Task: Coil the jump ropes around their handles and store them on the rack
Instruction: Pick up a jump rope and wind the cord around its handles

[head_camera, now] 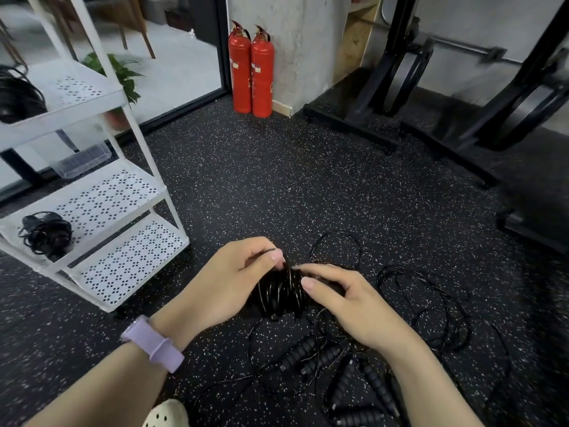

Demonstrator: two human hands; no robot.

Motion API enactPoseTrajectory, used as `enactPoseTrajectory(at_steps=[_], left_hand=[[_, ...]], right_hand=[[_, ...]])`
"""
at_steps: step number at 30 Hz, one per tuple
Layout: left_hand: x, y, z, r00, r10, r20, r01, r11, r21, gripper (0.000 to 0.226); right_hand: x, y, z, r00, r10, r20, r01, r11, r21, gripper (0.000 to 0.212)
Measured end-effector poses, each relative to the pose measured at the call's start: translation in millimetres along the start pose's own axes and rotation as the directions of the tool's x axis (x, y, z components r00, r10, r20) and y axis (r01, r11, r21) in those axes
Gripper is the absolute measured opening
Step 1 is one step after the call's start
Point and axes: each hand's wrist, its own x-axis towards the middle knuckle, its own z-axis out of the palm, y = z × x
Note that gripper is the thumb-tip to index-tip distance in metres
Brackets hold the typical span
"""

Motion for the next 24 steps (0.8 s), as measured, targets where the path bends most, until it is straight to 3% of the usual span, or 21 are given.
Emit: enactPoseTrajectory(at_steps=[5,9,13,15,17,19,21,24], left_hand=[[0,1,2,1.000,0.020,0.014,-0.019,0.998,-0.052,0.026],[0,3,12,0.993,0.028,-0.117,-0.040,0.993,-0.107,0.029],[1,5,23,0.959,-0.083,-0.271,0.013,0.968,-0.250,0.028],[2,8,27,0.930,-0.150,-0.337,0.022,0.934,-0.357,0.027],[3,12,29,0.900,-0.202,-0.386,0.007,0.893,-0.449,0.028],[4,15,33,0.875,-0.219,-0.432,-0.006,0.887,-0.462,0.030],[3,18,38,0.856,-0.177,-0.486,-0.027,0.923,-0.383,0.029],[-2,21,43,0.858,-0.094,-0.504,-0.055,0.961,-0.272,0.026]], right_hand=[[-3,-3,-4,0.991,-0.028,-0.129,0.042,0.993,0.109,0.046],[2,-5,5,0.964,0.095,-0.249,0.014,0.916,0.402,0.072],[5,-11,15,0.954,0.210,-0.216,-0.037,0.794,0.607,0.068],[6,-13,21,0.954,0.235,-0.186,-0.053,0.743,0.668,0.081],[5,-16,32,0.968,0.202,-0.151,-0.059,0.762,0.645,0.107],[5,-18,48,0.970,0.178,-0.163,-0.045,0.797,0.602,0.118],[3,-22,61,0.964,0.151,-0.220,-0.003,0.832,0.556,0.119],[2,-20,67,0.934,-0.009,-0.358,0.121,0.949,0.291,0.105]])
